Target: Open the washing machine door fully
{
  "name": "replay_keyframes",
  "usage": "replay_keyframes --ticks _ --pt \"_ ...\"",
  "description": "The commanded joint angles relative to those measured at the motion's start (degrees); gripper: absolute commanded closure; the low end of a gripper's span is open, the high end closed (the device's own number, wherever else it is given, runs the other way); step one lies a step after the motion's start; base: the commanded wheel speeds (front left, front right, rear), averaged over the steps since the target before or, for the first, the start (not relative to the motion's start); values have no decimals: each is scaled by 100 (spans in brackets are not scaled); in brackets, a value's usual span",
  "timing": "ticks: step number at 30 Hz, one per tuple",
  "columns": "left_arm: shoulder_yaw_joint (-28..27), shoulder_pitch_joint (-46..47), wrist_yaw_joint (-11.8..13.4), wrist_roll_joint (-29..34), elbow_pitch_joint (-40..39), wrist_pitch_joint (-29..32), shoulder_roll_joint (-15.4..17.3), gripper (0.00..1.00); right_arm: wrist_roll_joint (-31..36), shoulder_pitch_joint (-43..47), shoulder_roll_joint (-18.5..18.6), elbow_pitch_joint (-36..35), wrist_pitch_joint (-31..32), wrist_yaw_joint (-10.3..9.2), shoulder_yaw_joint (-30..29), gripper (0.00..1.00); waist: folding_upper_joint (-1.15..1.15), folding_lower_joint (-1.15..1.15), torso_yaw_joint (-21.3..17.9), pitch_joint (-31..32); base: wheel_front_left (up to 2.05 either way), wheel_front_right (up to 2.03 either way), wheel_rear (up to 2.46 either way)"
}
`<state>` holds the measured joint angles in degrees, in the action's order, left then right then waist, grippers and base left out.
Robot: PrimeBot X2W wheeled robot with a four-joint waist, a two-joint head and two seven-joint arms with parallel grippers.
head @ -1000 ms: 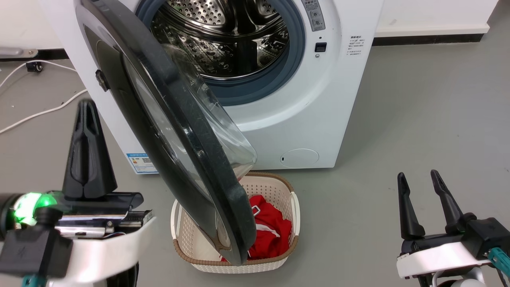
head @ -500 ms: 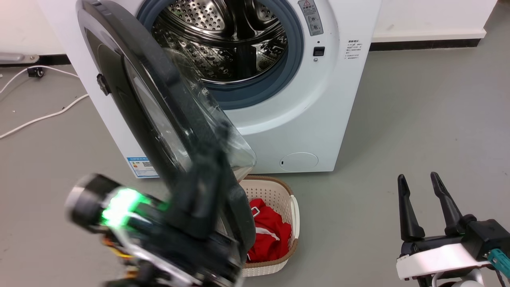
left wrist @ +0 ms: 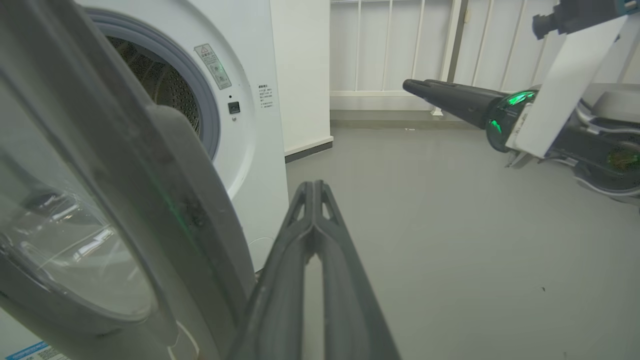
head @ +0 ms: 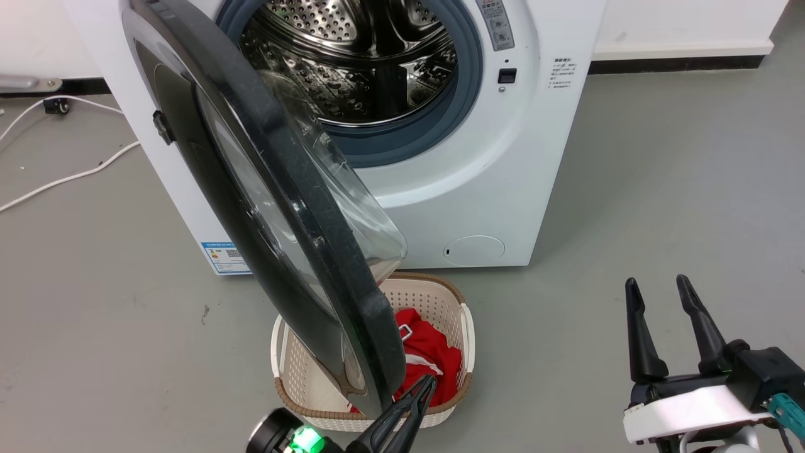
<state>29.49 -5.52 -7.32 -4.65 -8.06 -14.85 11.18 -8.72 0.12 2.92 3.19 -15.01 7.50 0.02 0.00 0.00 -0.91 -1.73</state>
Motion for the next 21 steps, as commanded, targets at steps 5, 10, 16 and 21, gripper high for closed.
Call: replay_keyframes --ticks 5,10,16,21 --pt "59 273 42 -72 664 -31 -236 100 -45 -37 -8 41 4 -2 22 0 0 0 20 -63 0 0 0" --pt "-5 653 148 -104 1020 -42 -482 100 -96 -115 -8 90 5 -2 73 0 0 0 -11 -99 0 0 0" --pt "47 1076 248 -225 1460 -32 -719 100 -155 -131 -8 175 4 -2 145 0 0 0 -58 -127 0 0 0" --pt "-99 1261 502 -261 1596 -33 -783 100 -189 -156 -8 211 1 -2 197 0 0 0 -119 -149 0 0 0"
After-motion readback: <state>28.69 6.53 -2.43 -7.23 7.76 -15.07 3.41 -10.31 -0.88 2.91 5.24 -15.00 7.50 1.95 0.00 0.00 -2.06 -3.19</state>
